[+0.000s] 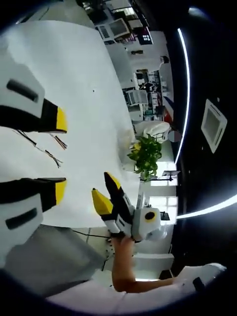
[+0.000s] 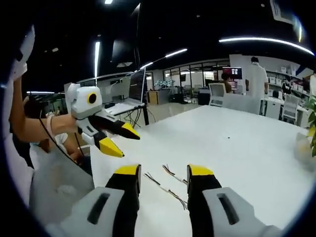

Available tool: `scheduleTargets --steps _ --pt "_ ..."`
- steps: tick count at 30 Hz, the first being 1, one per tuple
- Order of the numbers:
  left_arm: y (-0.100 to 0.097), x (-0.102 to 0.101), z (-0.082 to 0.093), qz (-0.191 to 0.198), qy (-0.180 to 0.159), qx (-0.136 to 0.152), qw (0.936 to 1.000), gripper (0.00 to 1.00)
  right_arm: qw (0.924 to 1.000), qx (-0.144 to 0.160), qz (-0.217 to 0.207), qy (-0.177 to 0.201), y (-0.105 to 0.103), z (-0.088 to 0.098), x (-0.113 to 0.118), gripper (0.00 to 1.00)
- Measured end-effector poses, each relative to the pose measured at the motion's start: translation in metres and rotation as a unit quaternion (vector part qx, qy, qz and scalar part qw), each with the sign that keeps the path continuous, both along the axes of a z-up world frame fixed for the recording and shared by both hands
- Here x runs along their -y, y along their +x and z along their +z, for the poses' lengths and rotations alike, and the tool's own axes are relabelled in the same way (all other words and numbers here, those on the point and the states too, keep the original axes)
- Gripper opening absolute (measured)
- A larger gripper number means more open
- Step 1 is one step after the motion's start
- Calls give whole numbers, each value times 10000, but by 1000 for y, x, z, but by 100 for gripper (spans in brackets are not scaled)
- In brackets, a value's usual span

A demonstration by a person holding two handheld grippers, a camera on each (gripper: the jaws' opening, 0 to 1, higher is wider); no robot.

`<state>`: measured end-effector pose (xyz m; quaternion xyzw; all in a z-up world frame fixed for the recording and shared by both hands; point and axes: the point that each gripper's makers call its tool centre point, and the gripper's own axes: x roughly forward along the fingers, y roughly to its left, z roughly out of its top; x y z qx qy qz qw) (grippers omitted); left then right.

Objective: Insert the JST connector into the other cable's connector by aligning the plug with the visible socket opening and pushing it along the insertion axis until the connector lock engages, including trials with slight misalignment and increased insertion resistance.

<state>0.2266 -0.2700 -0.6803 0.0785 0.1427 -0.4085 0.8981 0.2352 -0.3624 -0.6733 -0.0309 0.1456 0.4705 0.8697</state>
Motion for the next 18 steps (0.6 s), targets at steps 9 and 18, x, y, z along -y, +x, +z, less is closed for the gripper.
scheduleTargets --steps 9,18 --pt "-15 -6 15 267 -331 207 9989 51 9993 176 -277 -178 -14 12 15 40" --pt "-33 -10 7 474 -611 86 9970 70 9977 -25 -632 -239 -32 1 31 49"
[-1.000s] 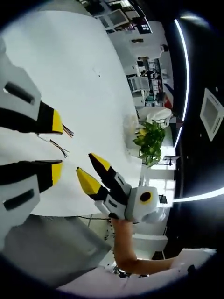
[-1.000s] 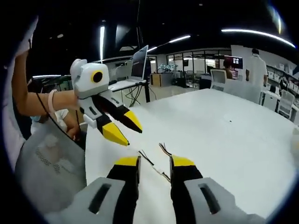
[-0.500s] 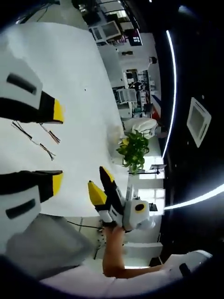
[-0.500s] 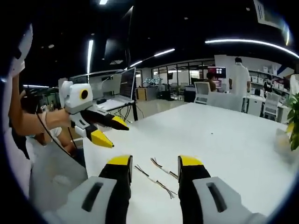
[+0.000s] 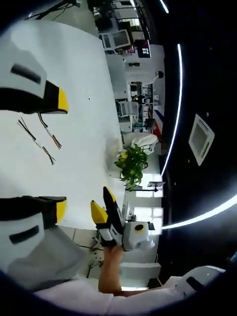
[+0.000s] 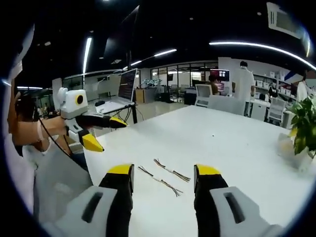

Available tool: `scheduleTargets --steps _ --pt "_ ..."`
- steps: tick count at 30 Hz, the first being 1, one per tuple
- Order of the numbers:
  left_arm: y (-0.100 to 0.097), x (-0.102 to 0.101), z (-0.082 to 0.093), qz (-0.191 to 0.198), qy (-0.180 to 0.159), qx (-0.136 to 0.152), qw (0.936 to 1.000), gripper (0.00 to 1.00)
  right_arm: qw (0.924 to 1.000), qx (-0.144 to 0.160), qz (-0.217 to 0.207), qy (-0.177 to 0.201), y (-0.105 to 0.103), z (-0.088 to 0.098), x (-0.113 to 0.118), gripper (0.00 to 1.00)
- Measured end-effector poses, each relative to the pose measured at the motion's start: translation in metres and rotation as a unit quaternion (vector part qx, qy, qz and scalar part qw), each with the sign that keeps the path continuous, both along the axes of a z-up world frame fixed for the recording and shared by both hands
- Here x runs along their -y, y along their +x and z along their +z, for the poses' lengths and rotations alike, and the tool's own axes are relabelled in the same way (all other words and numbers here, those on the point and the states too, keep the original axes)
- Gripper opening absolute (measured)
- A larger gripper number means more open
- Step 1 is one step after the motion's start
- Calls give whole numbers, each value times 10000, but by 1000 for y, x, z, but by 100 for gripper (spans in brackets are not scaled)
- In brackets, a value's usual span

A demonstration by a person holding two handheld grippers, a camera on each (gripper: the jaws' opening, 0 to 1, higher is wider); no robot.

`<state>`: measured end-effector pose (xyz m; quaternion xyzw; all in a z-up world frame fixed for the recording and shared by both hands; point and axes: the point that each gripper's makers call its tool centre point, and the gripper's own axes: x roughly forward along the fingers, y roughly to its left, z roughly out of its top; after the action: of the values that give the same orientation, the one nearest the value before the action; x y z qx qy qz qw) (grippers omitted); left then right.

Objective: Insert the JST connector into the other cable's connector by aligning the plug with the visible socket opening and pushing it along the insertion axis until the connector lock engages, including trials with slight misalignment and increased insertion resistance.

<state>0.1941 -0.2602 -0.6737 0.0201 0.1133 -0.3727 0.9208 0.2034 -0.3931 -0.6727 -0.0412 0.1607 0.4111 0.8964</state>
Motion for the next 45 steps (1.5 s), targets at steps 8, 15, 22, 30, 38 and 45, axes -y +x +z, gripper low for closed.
scheduleTargets --steps 8,15,22,30,38,45 --pt "-18 0 -6 9 -76 -238 9997 74 9991 -74 -398 -97 -14 -8 15 62" --pt "-33 0 -9 -21 -74 -242 9997 77 9975 -149 -654 209 -27 -8 16 72" --pt "-47 2 -1 11 -436 -175 9989 99 9975 -298 -637 62 -39 -12 10 83" --pt "-59 -9 -11 149 -548 -457 9973 99 9959 -523 -725 121 -49 -17 7 90" --pt "-56 -23 -16 413 -361 -586 9968 99 9935 -719 -880 88 -51 -26 9 100" --pt "-53 -33 -19 580 -367 -725 9950 99 9892 -1094 -974 -35 -55 -48 8 100"
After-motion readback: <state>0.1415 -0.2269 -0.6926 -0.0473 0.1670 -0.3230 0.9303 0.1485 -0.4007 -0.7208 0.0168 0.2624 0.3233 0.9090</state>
